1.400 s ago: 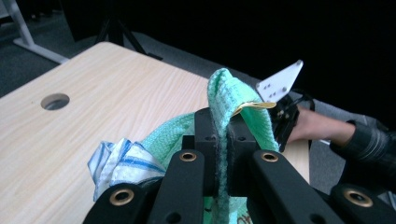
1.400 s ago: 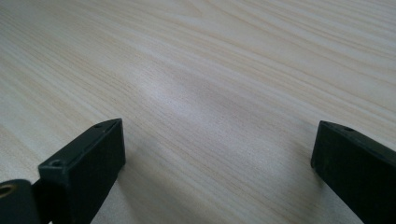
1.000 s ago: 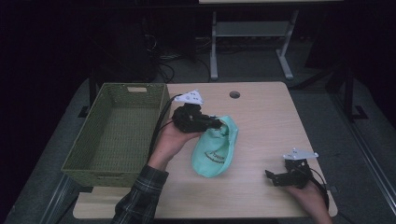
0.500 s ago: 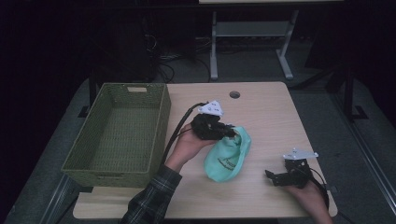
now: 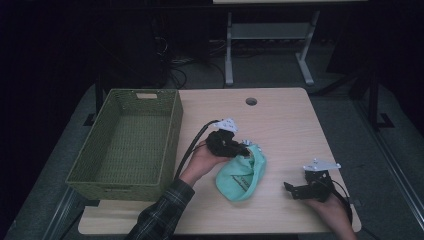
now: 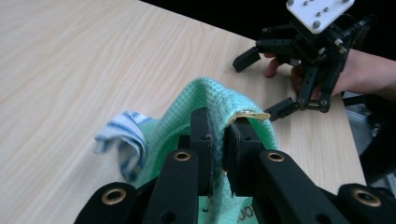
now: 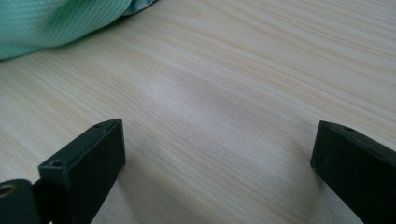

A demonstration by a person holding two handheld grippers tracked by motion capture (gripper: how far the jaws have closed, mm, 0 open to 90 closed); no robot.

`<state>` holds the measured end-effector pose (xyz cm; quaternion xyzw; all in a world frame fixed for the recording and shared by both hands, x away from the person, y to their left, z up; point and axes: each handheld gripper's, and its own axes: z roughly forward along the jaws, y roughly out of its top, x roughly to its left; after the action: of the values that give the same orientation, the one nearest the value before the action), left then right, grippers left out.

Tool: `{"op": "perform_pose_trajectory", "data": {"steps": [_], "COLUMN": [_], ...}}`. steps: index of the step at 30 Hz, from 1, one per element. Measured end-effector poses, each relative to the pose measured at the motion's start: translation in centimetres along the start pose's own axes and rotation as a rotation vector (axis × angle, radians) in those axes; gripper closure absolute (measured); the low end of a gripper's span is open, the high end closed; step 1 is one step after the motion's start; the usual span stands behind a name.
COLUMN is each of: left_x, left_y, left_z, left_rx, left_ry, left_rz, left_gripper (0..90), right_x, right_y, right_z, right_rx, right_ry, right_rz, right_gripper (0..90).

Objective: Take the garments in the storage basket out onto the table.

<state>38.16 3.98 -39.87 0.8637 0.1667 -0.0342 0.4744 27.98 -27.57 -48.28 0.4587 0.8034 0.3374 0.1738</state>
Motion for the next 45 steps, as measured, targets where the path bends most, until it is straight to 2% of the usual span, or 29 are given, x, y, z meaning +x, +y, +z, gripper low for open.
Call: {"op": "perform_pose_trajectory", "data": {"steps": [8,10,13,18,26,28,33,35,38,41,43,45], "left_x": [-0.7,-0.9,-1.2,-1.5,-1.5,-1.4,-1.5,-1.7,-1.9,-2.3,-2.5,-2.6], "left_y": [-0.9,-1.2,-1.9,-3.0,-4.1,-4.2,-3.8,-3.7,-3.6,-4.0,-4.5,-5.0], "left_z": [1.1,1.4,2.2,3.4,4.8,4.8,3.5,2.8,1.7,0.5,-0.2,-0.7], "left_rx": [0.073,0.076,0.117,0.163,0.227,0.228,0.216,0.202,0.188,0.175,0.178,0.181], "left_ry": [0.007,0.01,0.019,0.008,0.022,0.023,0.051,0.067,0.083,0.105,0.146,0.167], "left_rz": [0.037,0.038,0.042,0.055,0.047,0.037,0.02,0.018,0.023,0.018,0.028,0.026], "left_gripper": [81.7,81.7,81.6,81.9,81.1,75.0,48.5,41.6,37.4,37.3,38.0,40.3], "right_x": [0.0,0.0,0.0,0.0,0.0,0.0,0.0,0.0,0.0,0.0,0.0,0.0], "right_y": [0.0,0.0,0.0,0.0,0.0,0.0,-0.1,0.0,0.0,0.0,0.0,0.0], "right_z": [0.0,0.0,0.0,0.0,0.0,0.0,0.0,0.0,0.0,0.0,0.0,0.0], "right_rx": [0.0,0.0,-0.002,-0.002,-0.002,-0.002,-0.002,-0.003,-0.003,-0.003,-0.003,-0.003], "right_ry": [0.0,0.0,-0.002,0.0,-0.001,-0.001,-0.002,-0.002,-0.002,-0.002,-0.002,-0.002], "right_rz": [0.0,0.0,-0.004,-0.003,-0.004,-0.005,-0.002,-0.003,-0.002,-0.002,-0.003,-0.004], "right_gripper": [2.4,2.4,2.4,2.4,2.4,2.5,2.5,2.5,2.5,2.5,2.4,2.4]}}
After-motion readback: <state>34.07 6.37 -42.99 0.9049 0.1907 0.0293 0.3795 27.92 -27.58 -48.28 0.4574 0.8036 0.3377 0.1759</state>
